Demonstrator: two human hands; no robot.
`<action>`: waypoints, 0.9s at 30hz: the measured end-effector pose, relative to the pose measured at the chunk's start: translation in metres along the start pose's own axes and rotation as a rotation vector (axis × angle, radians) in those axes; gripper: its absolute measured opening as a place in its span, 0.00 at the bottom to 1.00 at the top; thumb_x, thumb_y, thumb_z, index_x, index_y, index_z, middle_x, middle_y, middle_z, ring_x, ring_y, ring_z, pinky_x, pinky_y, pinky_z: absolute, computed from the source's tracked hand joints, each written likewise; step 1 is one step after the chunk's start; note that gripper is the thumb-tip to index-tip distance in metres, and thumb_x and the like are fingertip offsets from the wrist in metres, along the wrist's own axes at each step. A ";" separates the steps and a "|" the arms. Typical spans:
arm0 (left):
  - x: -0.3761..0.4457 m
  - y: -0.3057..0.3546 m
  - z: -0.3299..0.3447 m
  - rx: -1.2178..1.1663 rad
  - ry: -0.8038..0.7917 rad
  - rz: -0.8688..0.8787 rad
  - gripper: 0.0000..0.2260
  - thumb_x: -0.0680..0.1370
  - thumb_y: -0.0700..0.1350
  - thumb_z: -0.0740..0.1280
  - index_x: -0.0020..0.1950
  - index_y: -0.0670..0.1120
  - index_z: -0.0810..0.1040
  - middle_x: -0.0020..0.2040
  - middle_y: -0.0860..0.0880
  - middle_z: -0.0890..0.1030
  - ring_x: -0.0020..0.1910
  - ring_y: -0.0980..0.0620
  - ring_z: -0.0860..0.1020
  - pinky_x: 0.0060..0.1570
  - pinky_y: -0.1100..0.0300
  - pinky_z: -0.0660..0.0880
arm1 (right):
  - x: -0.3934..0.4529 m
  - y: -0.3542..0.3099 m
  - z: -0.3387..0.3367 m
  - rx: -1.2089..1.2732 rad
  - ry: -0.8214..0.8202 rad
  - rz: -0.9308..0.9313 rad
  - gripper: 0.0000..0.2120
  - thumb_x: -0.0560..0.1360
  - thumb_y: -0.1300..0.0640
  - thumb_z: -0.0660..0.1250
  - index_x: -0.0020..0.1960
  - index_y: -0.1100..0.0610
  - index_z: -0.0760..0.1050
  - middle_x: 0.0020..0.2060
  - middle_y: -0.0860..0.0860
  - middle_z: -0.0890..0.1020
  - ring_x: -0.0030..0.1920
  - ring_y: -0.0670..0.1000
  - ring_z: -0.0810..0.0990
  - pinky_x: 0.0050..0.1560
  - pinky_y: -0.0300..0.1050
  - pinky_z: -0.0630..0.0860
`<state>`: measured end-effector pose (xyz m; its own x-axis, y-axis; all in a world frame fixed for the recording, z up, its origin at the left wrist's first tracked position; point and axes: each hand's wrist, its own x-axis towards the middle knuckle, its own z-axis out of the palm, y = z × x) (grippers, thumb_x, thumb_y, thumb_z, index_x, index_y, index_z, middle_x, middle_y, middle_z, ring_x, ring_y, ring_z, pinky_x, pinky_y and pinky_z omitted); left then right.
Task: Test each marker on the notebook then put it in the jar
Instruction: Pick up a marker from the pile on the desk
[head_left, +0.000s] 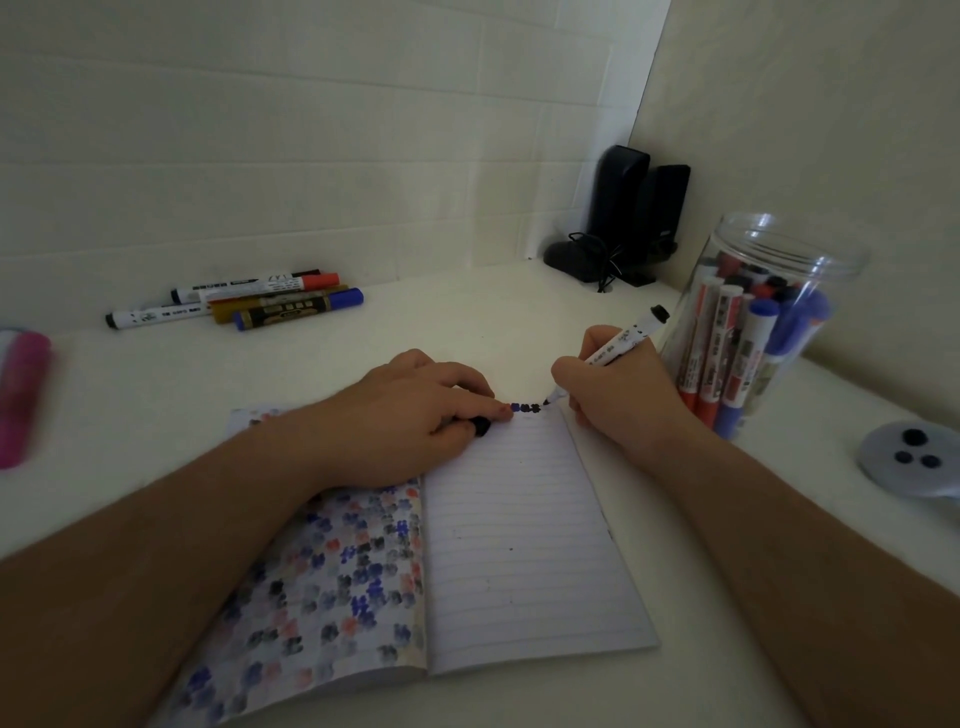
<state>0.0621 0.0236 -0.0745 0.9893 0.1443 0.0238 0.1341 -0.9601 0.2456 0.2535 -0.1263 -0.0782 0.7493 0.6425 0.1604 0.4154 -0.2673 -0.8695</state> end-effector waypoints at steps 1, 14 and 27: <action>0.000 0.000 0.000 0.002 0.001 0.002 0.18 0.85 0.54 0.54 0.74 0.69 0.68 0.73 0.66 0.67 0.63 0.57 0.62 0.64 0.61 0.61 | -0.001 0.000 0.000 0.000 -0.006 0.000 0.10 0.71 0.61 0.69 0.37 0.57 0.67 0.30 0.57 0.72 0.29 0.52 0.72 0.25 0.40 0.69; 0.000 -0.002 0.001 0.001 0.003 0.000 0.18 0.86 0.54 0.54 0.74 0.70 0.68 0.73 0.66 0.67 0.64 0.57 0.63 0.67 0.59 0.63 | -0.002 -0.003 0.000 0.036 0.021 -0.002 0.09 0.73 0.63 0.68 0.39 0.59 0.68 0.31 0.58 0.70 0.29 0.52 0.70 0.23 0.36 0.67; 0.001 -0.003 0.001 0.006 0.007 0.024 0.18 0.85 0.54 0.54 0.74 0.69 0.68 0.73 0.66 0.66 0.64 0.57 0.62 0.63 0.62 0.61 | 0.000 0.000 0.001 0.034 -0.021 -0.023 0.14 0.70 0.64 0.68 0.35 0.56 0.64 0.26 0.52 0.66 0.27 0.51 0.67 0.26 0.41 0.66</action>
<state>0.0630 0.0260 -0.0763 0.9917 0.1231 0.0365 0.1110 -0.9647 0.2388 0.2527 -0.1259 -0.0788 0.7288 0.6630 0.1710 0.4143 -0.2281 -0.8811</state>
